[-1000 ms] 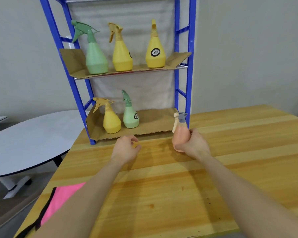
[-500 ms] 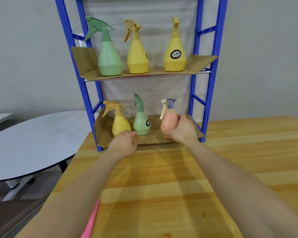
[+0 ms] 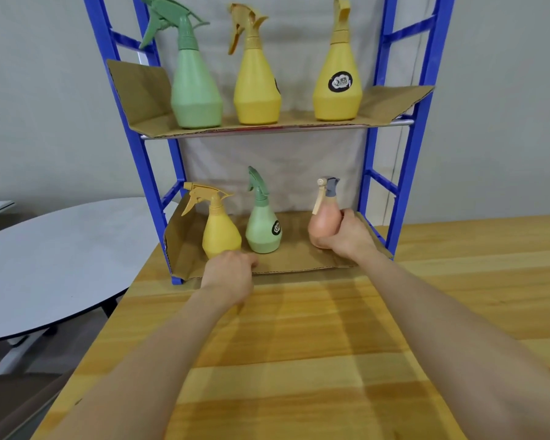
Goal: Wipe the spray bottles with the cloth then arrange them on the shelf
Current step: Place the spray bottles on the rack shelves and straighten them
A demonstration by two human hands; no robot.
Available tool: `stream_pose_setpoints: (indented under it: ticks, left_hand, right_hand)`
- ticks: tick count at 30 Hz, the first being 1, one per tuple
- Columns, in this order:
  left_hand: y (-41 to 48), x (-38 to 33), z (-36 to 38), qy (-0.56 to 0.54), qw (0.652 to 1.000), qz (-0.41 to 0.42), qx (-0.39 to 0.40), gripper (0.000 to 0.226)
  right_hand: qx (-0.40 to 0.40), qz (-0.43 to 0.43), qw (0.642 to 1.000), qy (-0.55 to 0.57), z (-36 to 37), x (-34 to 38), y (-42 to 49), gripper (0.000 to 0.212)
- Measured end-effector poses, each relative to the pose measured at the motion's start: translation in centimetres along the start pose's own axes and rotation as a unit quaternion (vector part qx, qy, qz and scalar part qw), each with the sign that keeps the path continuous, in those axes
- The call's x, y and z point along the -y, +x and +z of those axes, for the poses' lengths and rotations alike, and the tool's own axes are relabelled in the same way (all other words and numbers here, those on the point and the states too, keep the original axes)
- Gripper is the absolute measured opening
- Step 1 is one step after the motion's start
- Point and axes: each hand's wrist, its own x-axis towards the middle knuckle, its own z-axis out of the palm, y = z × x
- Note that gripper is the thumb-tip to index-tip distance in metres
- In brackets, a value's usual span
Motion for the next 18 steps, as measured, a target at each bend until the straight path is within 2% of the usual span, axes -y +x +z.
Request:
stream_pose_setpoints:
  ticks: [2, 5, 8, 9, 13, 16, 18]
  left_hand:
    - [0.0, -0.3, -0.6, 0.007, 1.0, 0.002, 0.012, 0.053]
    - [-0.7, -0.2, -2.3, -0.005, 0.998, 0.011, 0.066, 0.051]
    - [-1.4, -0.1, -4.6, -0.008, 0.996, 0.008, 0.092, 0.033]
    - [-1.8, -0.1, -5.4, -0.008, 0.996, 0.006, 0.093, 0.028]
    - [-3.4, -0.1, -8.8, -0.007, 0.996, 0.02, 0.087, 0.024]
    - [-4.0, 0.9, -12.5, -0.045, 0.997, 0.015, 0.06, 0.025]
    - [-4.1, 2.0, -15.1, -0.075, 0.997, 0.01, 0.018, 0.025]
  right_hand:
    - [0.022, 0.01, 1.0, -0.02, -0.5, 0.4, -0.3, 0.087]
    - [0.078, 0.012, 0.993, -0.082, -1.9, 1.4, -2.1, 0.055]
    - [0.138, 0.003, 0.975, -0.176, -3.4, 2.1, -3.8, 0.036]
    - [0.155, 0.0, 0.968, -0.199, -4.1, 2.5, -4.5, 0.037]
    - [0.221, -0.018, 0.936, -0.272, -7.7, 5.0, -7.0, 0.064]
    - [0.265, -0.049, 0.933, -0.238, -10.8, 8.6, -8.6, 0.056]
    - [0.25, -0.096, 0.942, -0.205, -12.5, 11.7, -9.4, 0.045]
